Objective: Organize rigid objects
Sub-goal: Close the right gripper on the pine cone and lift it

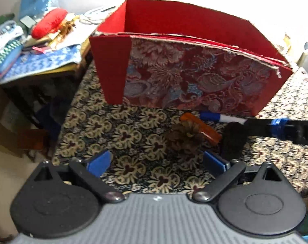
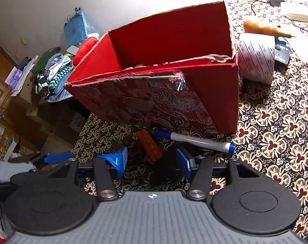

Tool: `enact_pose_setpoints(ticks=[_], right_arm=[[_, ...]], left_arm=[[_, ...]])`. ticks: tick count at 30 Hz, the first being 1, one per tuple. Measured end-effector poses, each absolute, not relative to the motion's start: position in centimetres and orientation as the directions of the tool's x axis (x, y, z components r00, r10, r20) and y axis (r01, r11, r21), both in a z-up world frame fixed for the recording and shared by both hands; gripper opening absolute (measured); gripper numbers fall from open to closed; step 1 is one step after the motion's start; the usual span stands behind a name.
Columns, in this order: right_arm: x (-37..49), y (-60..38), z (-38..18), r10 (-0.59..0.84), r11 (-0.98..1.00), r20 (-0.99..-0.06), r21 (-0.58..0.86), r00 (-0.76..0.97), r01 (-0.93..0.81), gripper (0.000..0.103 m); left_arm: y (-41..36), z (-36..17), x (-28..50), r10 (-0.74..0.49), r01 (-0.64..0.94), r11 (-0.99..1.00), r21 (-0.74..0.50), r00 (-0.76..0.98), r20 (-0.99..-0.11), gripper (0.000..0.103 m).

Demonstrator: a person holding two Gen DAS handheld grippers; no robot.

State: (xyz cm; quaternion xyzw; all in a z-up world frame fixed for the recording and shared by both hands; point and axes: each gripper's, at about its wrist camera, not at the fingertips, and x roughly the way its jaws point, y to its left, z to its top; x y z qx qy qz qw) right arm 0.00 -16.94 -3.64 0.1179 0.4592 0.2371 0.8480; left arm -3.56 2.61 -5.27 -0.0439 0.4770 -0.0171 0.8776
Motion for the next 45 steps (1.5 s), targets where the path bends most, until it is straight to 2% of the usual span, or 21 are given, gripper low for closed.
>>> enact_pose_setpoints(ticks=[3, 11, 21, 23, 24, 25, 26, 30, 32, 37, 45], right_arm=[[0.2, -16.9, -3.9, 0.521, 0.854, -0.721, 0.431, 0.457, -0.293, 0.038], [1.3, -16.5, -4.9, 0.614, 0.788, -0.683, 0.550, 0.395, -0.276, 0.037], [2.8, -14.7, -6.3, 0.645, 0.760, -0.678, 0.617, 0.352, -0.205, 0.036], [3.0, -14.5, -6.6, 0.652, 0.754, -0.676, 0.626, 0.344, -0.199, 0.036], [3.0, -14.3, -6.6, 0.655, 0.751, -0.675, 0.629, 0.340, -0.200, 0.036], [3.1, -14.1, -6.7, 0.658, 0.749, -0.675, 0.632, 0.335, -0.199, 0.036], [3.3, -14.0, -6.8, 0.658, 0.749, -0.677, 0.633, 0.328, -0.195, 0.035], [3.5, -13.5, -7.5, 0.653, 0.753, -0.691, 0.637, 0.310, -0.165, 0.035], [3.6, -13.5, -7.7, 0.659, 0.747, -0.689, 0.647, 0.301, -0.153, 0.033], [3.6, -13.5, -8.1, 0.659, 0.746, -0.692, 0.652, 0.295, -0.136, 0.023], [2.9, -13.5, -5.8, 0.670, 0.740, -0.669, 0.641, 0.322, -0.206, 0.018]], left_arm=[[2.5, -5.6, -3.4, -0.138, 0.038, 0.989, -0.140, 0.548, -0.825, 0.097], [0.6, -7.4, -2.1, -0.185, 0.161, 0.980, -0.117, 0.521, -0.834, 0.097], [2.0, -8.4, 0.2, -0.243, 0.182, 0.968, -0.172, 0.514, -0.823, 0.094], [2.2, -8.6, 0.5, -0.257, 0.191, 0.964, -0.184, 0.507, -0.823, 0.091], [2.3, -8.7, 0.6, -0.269, 0.199, 0.961, -0.194, 0.502, -0.822, 0.084], [2.4, -8.7, 0.7, -0.286, 0.209, 0.956, -0.207, 0.491, -0.823, 0.067], [2.5, -8.9, 0.8, -0.299, 0.218, 0.951, -0.218, 0.479, -0.825, 0.061], [2.5, -9.6, 1.1, -0.309, 0.232, 0.947, -0.224, 0.456, -0.835, 0.058], [2.5, -9.7, 1.0, -0.321, 0.247, 0.942, -0.228, 0.457, -0.829, 0.052], [2.7, -9.7, 0.9, -0.329, 0.260, 0.938, -0.229, 0.462, -0.824, 0.052], [4.2, -6.7, 0.1, -0.364, 0.324, 0.919, -0.223, 0.486, -0.794, 0.049]])
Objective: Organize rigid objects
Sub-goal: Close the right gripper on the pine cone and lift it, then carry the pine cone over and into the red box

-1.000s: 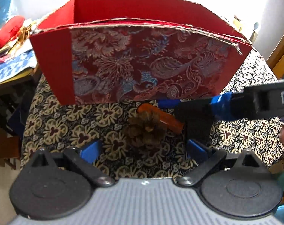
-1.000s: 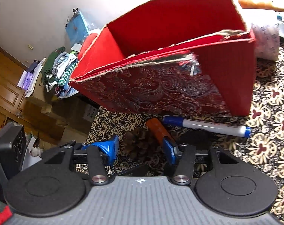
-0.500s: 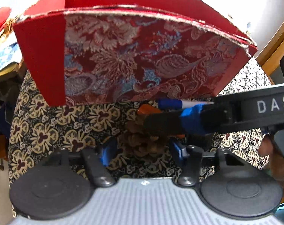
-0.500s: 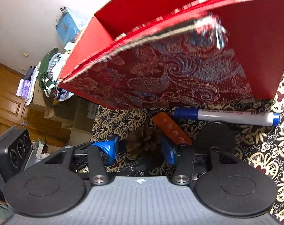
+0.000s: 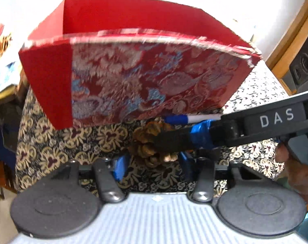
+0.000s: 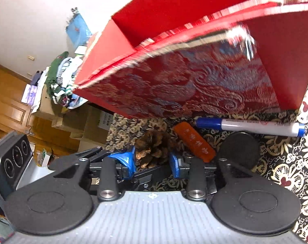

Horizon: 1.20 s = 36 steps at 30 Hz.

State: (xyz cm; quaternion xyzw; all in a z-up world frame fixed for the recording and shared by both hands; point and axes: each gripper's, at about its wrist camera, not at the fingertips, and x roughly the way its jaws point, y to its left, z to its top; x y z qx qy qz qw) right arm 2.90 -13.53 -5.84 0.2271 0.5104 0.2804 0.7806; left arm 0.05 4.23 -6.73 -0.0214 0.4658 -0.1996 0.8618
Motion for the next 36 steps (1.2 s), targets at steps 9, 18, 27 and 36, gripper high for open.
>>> enact_pose_setpoints(ticks=[9, 18, 27, 36], right_arm=[[1.2, -15.3, -1.2, 0.684, 0.724, -0.601, 0.630, 0.413, -0.282, 0.018], [1.5, -16.2, 3.9, 0.669, 0.729, -0.503, 0.589, 0.546, -0.350, 0.018], [8.2, -14.3, 4.7, 0.639, 0.759, -0.537, 0.553, 0.550, -0.342, 0.018], [15.7, -13.9, 2.0, 0.651, 0.753, -0.624, 0.600, 0.432, -0.270, 0.019]], left_arm=[[4.7, -1.2, -0.9, -0.451, 0.440, 0.873, -0.212, 0.559, -0.696, 0.048], [4.1, 4.1, -0.2, -0.511, 0.510, 0.842, -0.175, 0.649, -0.564, 0.048], [3.5, 4.5, 6.3, -0.465, 0.482, 0.865, -0.137, 0.668, -0.582, 0.048], [4.1, 1.3, 13.8, -0.402, 0.395, 0.900, -0.184, 0.592, -0.699, 0.048]])
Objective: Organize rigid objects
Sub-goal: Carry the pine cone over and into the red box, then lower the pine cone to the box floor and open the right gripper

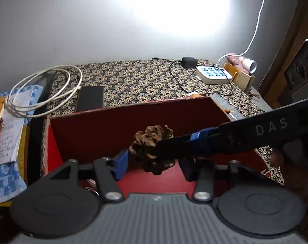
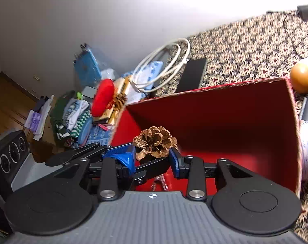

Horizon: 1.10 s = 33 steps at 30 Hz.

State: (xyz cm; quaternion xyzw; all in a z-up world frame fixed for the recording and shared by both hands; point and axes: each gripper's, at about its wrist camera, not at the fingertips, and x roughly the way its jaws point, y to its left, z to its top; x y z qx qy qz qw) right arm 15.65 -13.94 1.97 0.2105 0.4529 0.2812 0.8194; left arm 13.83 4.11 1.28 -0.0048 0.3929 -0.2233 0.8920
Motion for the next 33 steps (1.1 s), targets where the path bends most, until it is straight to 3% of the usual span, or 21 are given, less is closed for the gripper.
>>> enact_pose_setpoints(ticks=[12, 14, 23, 33], right_arm=[[21.2, -12.7, -3.1, 0.609, 0.790, -0.711, 0.585, 0.351, -0.185, 0.018], [21.7, -12.7, -3.7, 0.608, 0.790, -0.711, 0.589, 0.353, -0.173, 0.018], [22.7, -13.3, -4.8, 0.595, 0.793, -0.708, 0.594, 0.381, -0.136, 0.019], [22.6, -12.9, -5.0, 0.619, 0.776, -0.699, 0.615, 0.359, -0.140, 0.021]], left_arm=[[3.6, -3.3, 21.0, -0.316, 0.283, 0.936, -0.208, 0.421, -0.850, 0.048], [3.4, -3.4, 21.3, -0.259, 0.247, 0.955, -0.164, 0.424, -0.868, 0.054], [4.8, -3.7, 21.8, -0.244, 0.123, 0.970, -0.211, 0.415, -0.876, 0.057], [4.3, -3.6, 21.4, -0.185, 0.126, 0.982, -0.143, 0.444, -0.877, 0.061]])
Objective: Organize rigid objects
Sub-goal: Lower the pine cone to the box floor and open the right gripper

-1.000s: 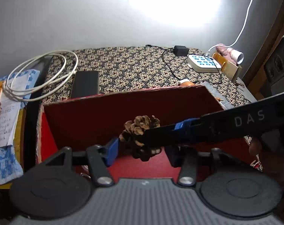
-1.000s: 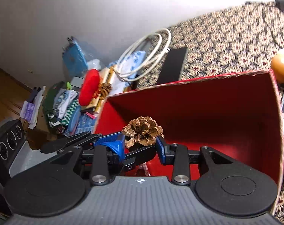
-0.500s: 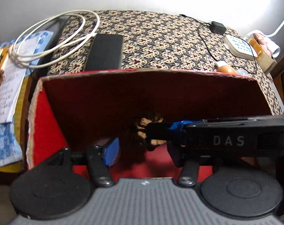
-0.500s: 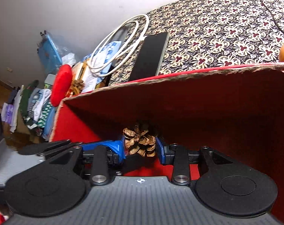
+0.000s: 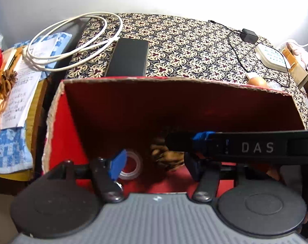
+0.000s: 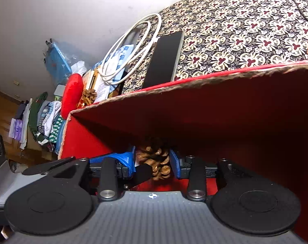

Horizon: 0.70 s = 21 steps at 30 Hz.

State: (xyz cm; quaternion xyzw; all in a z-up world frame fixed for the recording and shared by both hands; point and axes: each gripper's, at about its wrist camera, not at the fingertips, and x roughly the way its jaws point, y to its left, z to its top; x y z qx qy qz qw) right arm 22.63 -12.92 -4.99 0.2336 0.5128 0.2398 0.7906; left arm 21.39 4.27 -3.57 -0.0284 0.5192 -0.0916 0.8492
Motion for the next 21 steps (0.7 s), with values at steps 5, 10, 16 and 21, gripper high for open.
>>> enact_pose_setpoints(ticks=[5, 10, 16, 21], right_arm=[[22.65, -13.02, -4.90, 0.606, 0.783, -0.702, 0.608, 0.374, -0.129, 0.021], [22.53, -13.10, -4.67, 0.595, 0.791, -0.703, 0.598, 0.390, -0.129, 0.021], [22.46, -13.18, -4.56, 0.583, 0.798, -0.705, 0.589, 0.404, -0.125, 0.021], [22.40, -13.28, -4.47, 0.576, 0.802, -0.703, 0.585, 0.417, -0.121, 0.021]], left_arm=[[4.15, -3.49, 21.33, -0.165, 0.121, 0.985, -0.123, 0.459, -0.873, 0.062], [3.79, -3.29, 21.03, -0.129, 0.119, 0.990, -0.081, 0.483, -0.866, 0.062], [3.58, -3.10, 20.78, -0.105, 0.121, 0.991, -0.051, 0.507, -0.855, 0.063], [3.49, -2.97, 20.57, -0.091, 0.116, 0.993, -0.035, 0.526, -0.845, 0.064]])
